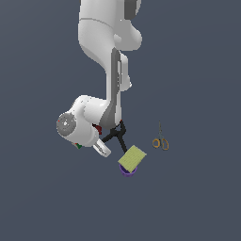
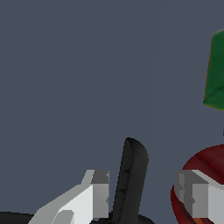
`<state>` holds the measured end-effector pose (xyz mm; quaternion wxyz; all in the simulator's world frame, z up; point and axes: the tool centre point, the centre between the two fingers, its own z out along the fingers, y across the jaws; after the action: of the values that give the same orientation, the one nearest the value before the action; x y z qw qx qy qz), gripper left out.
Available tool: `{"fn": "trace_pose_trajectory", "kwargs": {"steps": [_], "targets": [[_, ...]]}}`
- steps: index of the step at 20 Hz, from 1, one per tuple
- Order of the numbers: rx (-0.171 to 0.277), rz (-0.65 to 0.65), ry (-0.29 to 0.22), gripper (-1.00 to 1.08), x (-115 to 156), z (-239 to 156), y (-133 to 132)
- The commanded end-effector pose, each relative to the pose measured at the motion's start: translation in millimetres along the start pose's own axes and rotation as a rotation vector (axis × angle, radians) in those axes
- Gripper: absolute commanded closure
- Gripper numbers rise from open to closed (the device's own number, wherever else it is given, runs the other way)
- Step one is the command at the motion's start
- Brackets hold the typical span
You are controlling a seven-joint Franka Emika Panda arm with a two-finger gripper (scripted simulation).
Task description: Pick up a designated object from a clutter of objects.
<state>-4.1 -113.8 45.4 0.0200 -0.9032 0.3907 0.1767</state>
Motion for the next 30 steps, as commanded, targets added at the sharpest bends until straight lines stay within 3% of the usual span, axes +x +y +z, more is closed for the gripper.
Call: {"fn": "trace_pose_trajectory", "kwargs": {"steps": [1, 8, 9, 18, 19, 30], "targets": [[-0.001, 0.001, -0.001, -0.2, -0.1, 8.2, 0.2], [-0.001, 0.005, -0.001, -0.2, -0.2, 25.9, 1.0], [-0.001, 0.005, -0.001, 1.08, -0.2, 25.9, 1.0], [-0.001, 0.005, -0.001, 1.08, -0.2, 25.9, 1.0], [0.014, 0.003, 0.021, 1.08, 4.2, 11.0, -2.3], [0.012, 0.004, 0.019, 1.08, -2.1, -25.3, -5.7]]}}
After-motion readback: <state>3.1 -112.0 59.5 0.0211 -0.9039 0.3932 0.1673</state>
